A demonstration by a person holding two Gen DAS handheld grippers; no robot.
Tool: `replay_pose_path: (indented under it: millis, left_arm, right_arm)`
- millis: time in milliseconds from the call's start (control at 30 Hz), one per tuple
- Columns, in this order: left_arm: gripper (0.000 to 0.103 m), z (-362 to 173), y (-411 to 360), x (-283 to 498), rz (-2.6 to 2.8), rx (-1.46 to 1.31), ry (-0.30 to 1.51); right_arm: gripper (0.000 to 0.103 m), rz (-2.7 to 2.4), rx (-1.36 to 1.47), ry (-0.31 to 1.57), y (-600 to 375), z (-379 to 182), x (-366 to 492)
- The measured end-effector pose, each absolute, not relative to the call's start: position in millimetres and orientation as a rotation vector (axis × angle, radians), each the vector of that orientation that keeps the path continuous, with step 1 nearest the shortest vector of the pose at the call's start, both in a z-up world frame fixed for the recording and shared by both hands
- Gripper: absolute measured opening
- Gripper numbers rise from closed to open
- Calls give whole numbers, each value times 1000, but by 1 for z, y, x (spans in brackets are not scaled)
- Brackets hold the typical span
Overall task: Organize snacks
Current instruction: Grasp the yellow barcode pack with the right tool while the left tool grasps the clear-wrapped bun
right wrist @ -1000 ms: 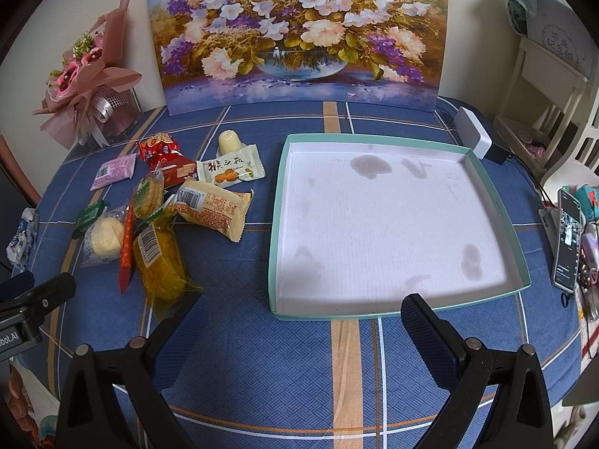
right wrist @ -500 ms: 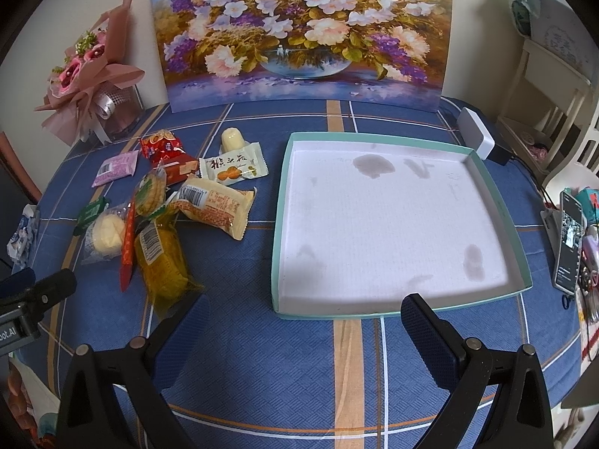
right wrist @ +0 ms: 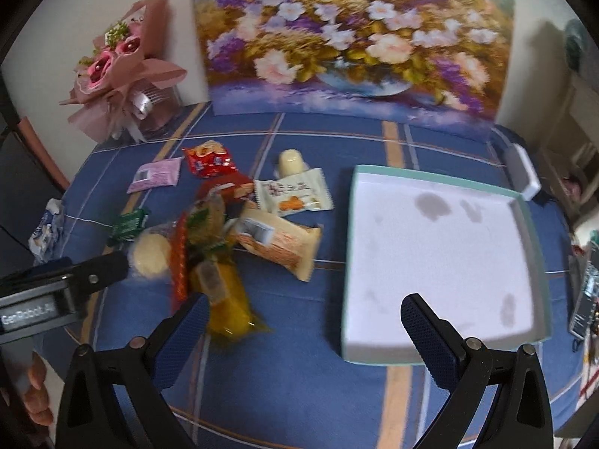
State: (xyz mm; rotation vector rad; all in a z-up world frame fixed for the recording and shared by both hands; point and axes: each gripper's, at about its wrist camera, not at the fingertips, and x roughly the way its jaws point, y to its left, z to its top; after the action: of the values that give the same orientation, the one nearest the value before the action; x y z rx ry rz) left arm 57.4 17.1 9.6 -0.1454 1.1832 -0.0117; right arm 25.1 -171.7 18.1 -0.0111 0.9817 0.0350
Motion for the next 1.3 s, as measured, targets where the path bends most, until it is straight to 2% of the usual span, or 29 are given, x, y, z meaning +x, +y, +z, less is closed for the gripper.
replay_pose_path:
  millis: [400, 500, 700, 733, 767, 867, 900, 967, 1033, 1067, 1133, 1300]
  left_arm:
    - [102, -41, 47, 99, 61, -151, 1304]
    - [94, -52, 48, 107, 69, -156, 1327]
    - [92, -75, 39, 119, 62, -147, 1370]
    - [89, -78, 38, 121, 64, -145, 1376]
    - [81, -81, 37, 122, 60, -151, 1383]
    - [75, -83, 38, 123, 49, -191, 1382]
    - [70, -82, 38, 123, 50, -189, 1377]
    - [65, -82, 38, 122, 57, -182, 1378]
    - [62, -82, 37, 119, 65, -183, 1373]
    - [60, -82, 37, 117, 71, -184, 1370]
    - [56, -80, 37, 113, 85, -181, 1366]
    - [54, -64, 37, 100, 92, -189, 1365]
  right_arm:
    - [103, 90, -31, 1150, -121, -49, 70]
    - [103, 86, -63, 1185, -117, -63, 73]
    - [102, 73, -151, 1202, -110, -80, 70]
    - [100, 75, -167, 1198, -108, -81, 69]
    - [99, 76, -184, 1194, -105, -82, 68]
    - [92, 75, -229, 1189, -99, -85, 64]
    - [88, 78, -234, 1187, -98, -85, 63]
    - [82, 78, -239, 1179, -97, -85, 61]
    - [68, 93, -232, 1173, -96, -82, 60]
    - [63, 109, -220, 1174, -95, -81, 60]
    - [46, 128, -202, 1180, -91, -79, 62]
    - [42, 146, -158, 1197, -94, -75, 65]
